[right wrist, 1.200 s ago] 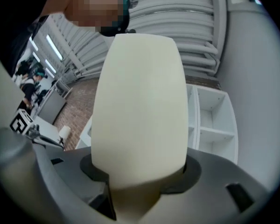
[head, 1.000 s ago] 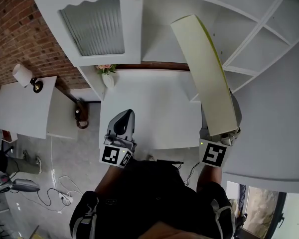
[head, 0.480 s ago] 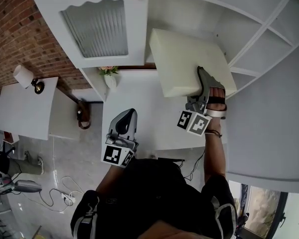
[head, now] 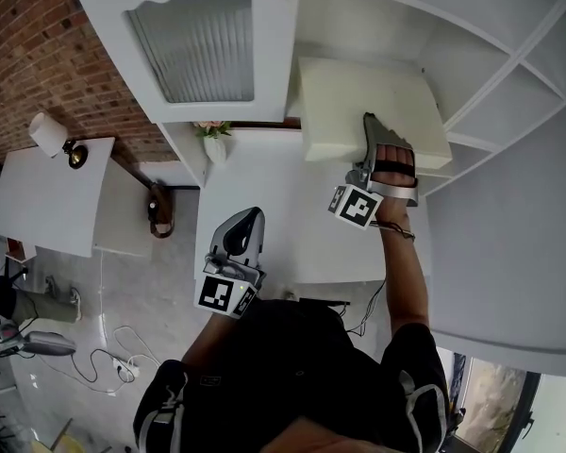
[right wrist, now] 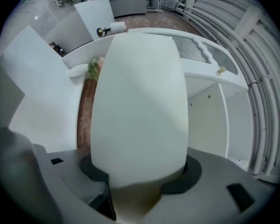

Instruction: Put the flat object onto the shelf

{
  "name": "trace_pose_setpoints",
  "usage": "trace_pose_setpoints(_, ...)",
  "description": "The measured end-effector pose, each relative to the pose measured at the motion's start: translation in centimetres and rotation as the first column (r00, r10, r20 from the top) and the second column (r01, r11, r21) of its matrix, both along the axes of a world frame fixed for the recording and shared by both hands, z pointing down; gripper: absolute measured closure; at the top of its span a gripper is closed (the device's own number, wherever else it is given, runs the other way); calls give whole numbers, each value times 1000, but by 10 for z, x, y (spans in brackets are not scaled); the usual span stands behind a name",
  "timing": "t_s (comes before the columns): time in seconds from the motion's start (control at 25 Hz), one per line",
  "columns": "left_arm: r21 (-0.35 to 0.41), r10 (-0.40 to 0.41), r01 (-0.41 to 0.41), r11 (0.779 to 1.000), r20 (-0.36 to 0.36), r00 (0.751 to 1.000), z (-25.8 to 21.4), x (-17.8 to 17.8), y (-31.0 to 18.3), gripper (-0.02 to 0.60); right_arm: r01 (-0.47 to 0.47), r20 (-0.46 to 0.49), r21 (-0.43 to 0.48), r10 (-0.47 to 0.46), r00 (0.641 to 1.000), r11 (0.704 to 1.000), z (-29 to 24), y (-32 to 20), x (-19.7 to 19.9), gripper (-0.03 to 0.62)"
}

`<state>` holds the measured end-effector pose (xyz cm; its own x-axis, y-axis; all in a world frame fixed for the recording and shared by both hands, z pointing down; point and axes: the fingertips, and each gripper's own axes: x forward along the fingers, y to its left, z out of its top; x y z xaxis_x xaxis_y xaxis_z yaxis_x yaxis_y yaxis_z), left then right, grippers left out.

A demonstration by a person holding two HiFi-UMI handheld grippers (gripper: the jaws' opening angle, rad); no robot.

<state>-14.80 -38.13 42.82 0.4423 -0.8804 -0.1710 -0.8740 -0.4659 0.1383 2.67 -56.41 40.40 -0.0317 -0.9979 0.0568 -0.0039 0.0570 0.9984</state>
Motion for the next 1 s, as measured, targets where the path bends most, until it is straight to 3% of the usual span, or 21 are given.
trace_pose_setpoints(0.52,-10,-10,10,1000,3,1000,3,-3,-4,572,68,17,-127,-67,998,990,26,-58,-18,272)
trace_pose_setpoints(0.76,-18,-5,5,1000,-1,1000,5,-2,-6,572,80,31,-221,-75,997,972,35,-81,-21,204)
trace_pose_setpoints(1.0,-19,-12,12,1000,-2,1000,5,-4,-7,572,25,-31,-148,-30,999,989,37,-110,-19,166)
